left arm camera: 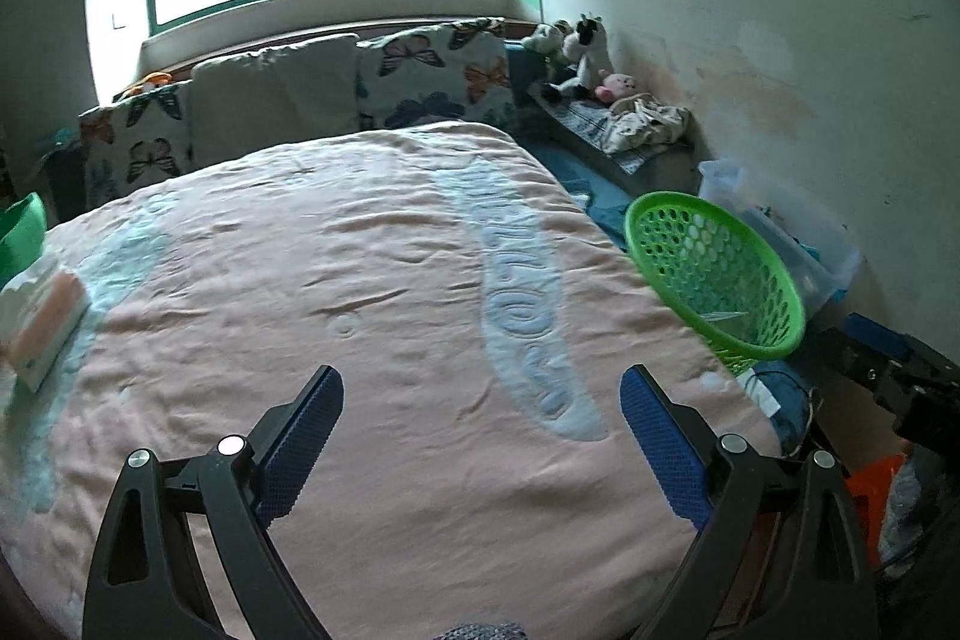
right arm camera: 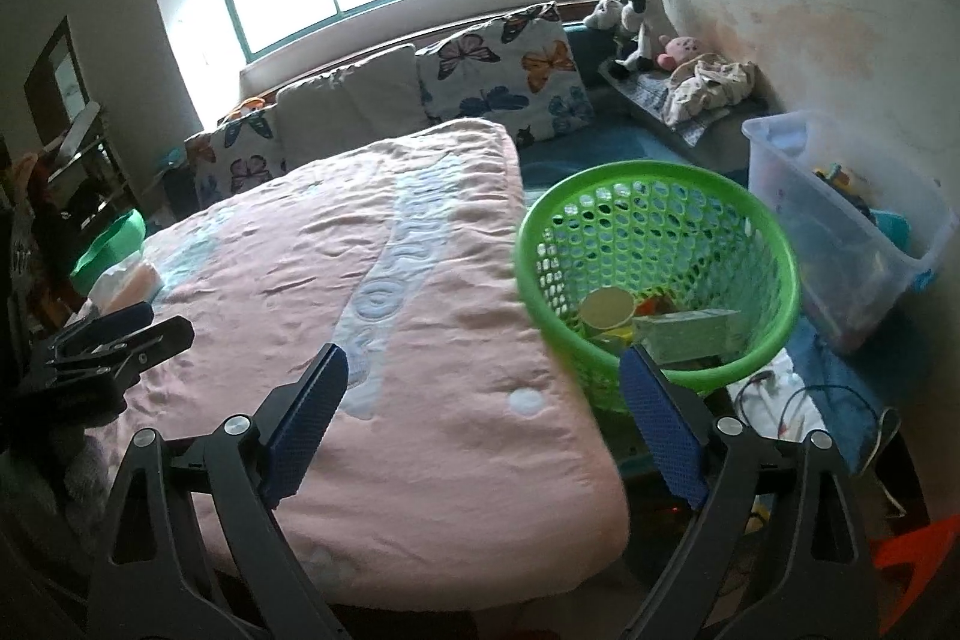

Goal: Collect trash

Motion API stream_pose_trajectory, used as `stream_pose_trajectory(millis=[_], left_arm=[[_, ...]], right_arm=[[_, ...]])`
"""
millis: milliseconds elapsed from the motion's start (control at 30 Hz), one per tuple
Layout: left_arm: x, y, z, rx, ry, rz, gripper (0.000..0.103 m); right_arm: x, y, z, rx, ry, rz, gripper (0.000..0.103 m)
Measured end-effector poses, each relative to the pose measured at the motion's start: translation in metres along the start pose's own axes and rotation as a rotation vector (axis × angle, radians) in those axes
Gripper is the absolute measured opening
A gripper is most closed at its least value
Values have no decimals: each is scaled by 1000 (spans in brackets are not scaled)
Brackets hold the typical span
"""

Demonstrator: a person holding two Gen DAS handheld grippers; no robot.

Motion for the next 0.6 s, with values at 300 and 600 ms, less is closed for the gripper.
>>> stream_pose_trajectory(millis=[300,600], left_arm=[[-13,-26,-13,55,21,-44,94],[-25,-40,-20,90,19,-66,94]], right_arm=[[-7,-17,3,-9,-13,-65,94],[-12,-31,6,-19,-17,-110,96]])
Point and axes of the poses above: each gripper's, at about its wrist camera, not at the fingertips, and z roughly the way its jaws point, y to its right, x to its top, the point moved 9 cm from there along z, roughly the way its jaws point, and after that the axes turned 5 degrees about x, right-handed, at the moved point
